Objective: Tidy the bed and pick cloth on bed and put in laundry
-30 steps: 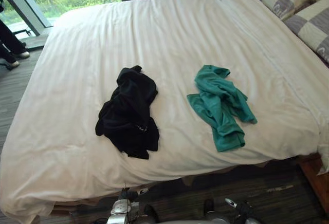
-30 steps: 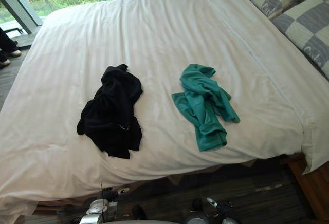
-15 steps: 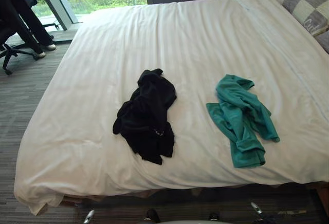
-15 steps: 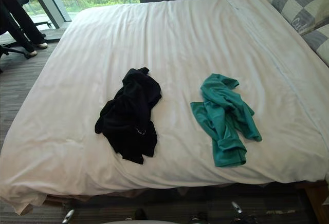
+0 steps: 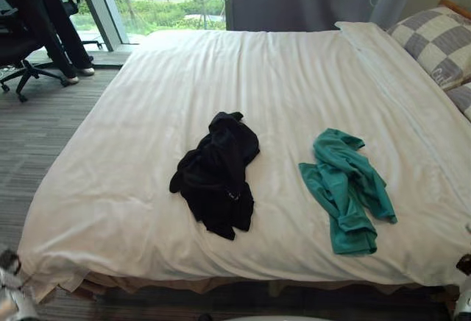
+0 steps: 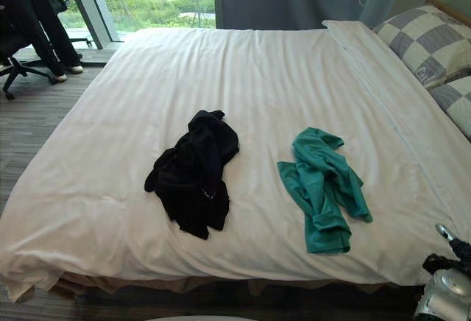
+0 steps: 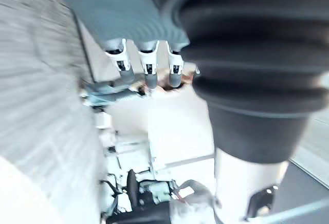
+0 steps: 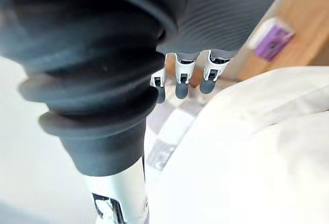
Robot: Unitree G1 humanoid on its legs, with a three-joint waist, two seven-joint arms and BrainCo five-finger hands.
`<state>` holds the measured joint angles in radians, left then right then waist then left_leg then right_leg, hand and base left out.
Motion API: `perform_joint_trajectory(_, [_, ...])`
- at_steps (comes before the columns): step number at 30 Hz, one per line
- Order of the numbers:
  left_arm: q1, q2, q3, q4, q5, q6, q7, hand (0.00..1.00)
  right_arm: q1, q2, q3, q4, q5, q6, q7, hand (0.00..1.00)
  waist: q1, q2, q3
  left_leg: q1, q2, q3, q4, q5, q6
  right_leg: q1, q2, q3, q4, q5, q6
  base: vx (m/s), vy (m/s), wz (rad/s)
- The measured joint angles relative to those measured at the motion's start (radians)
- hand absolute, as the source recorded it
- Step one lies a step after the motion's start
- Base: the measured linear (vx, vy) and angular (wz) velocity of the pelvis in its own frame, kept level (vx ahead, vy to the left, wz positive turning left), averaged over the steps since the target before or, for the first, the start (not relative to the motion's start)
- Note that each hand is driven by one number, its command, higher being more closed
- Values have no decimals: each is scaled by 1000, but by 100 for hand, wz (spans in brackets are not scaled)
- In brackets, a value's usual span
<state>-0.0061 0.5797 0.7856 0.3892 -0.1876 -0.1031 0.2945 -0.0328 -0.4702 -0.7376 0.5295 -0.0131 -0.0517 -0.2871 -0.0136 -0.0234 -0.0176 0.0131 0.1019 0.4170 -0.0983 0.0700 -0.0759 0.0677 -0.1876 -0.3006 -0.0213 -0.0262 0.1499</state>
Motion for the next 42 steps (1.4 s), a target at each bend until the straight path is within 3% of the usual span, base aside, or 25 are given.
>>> perform_joint_trajectory(5, [-126,46,-226,-1,63,-17,-5,0,-112,-96,203,-31,-44,-12,5,0,-2,8,5,-1,4,13,2,3,4,-19,2,19,6,0,0,-5,-21,-9])
perform_joint_trajectory(10, [-197,51,-338,29,116,-16,-12,0,-162,-98,283,-91,-95,-29,1,0,-14,22,15,-11,7,46,2,3,4,-60,2,59,24,1,0,-7,-17,-22])
perform_joint_trajectory(14, [-329,52,-441,111,175,11,-37,0,-228,-97,334,-133,-124,-29,-2,0,-30,50,61,-43,9,66,2,21,11,-112,3,90,33,17,-6,-43,-17,-19])
perform_joint_trajectory(23, [-515,46,-588,168,283,28,-55,0,-249,-45,365,-233,-157,-40,-19,0,-58,86,132,-142,54,79,1,79,-1,-225,48,125,14,74,-49,-61,-61,-13])
perform_joint_trajectory(30, [-609,13,-664,201,321,35,-54,0,-256,4,402,-243,-157,-43,-24,0,-63,117,172,-201,75,87,-5,94,1,-285,74,151,-20,124,-52,-78,-46,-13])
perform_joint_trajectory(42, [-725,-95,-761,408,556,82,-100,0,-258,55,442,-324,-184,-80,-23,0,-83,113,278,-255,71,124,-5,107,10,-355,72,194,-43,177,-47,-19,-3,-10])
